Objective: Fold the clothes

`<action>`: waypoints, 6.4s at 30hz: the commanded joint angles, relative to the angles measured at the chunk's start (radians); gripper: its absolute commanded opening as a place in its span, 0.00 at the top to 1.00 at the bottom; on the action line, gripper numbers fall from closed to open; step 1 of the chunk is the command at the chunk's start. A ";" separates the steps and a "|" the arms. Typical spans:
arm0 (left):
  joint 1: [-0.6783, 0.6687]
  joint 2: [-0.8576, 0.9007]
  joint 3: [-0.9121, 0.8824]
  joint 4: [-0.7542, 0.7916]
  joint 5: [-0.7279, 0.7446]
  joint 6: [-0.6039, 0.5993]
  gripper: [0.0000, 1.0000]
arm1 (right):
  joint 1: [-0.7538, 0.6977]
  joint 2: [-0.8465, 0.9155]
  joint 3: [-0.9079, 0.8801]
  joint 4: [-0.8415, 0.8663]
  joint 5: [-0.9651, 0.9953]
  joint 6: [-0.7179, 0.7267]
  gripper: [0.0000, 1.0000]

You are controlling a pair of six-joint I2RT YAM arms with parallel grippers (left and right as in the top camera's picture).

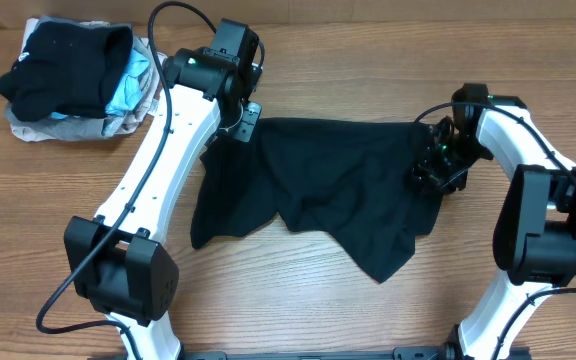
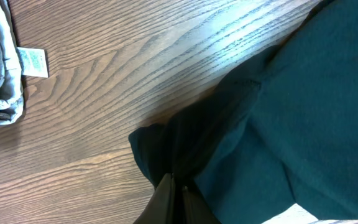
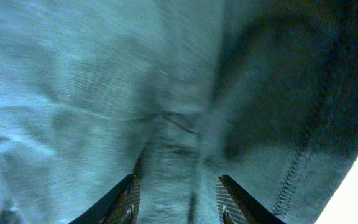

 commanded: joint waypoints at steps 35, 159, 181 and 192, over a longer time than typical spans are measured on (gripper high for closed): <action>0.018 0.002 0.013 0.027 -0.016 0.019 0.96 | -0.078 -0.007 0.372 -0.125 -0.004 0.022 0.96; 0.247 0.103 1.085 0.171 0.048 0.038 0.96 | -0.394 -0.237 1.144 -0.091 -0.182 -0.071 0.96; 0.247 -0.182 1.096 -0.143 -0.051 0.039 0.96 | -0.465 -0.513 1.147 -0.404 -0.133 -0.120 0.96; 0.247 -0.372 1.096 -0.294 -0.069 0.039 0.96 | -0.469 -0.747 1.147 -0.557 0.033 -0.119 0.96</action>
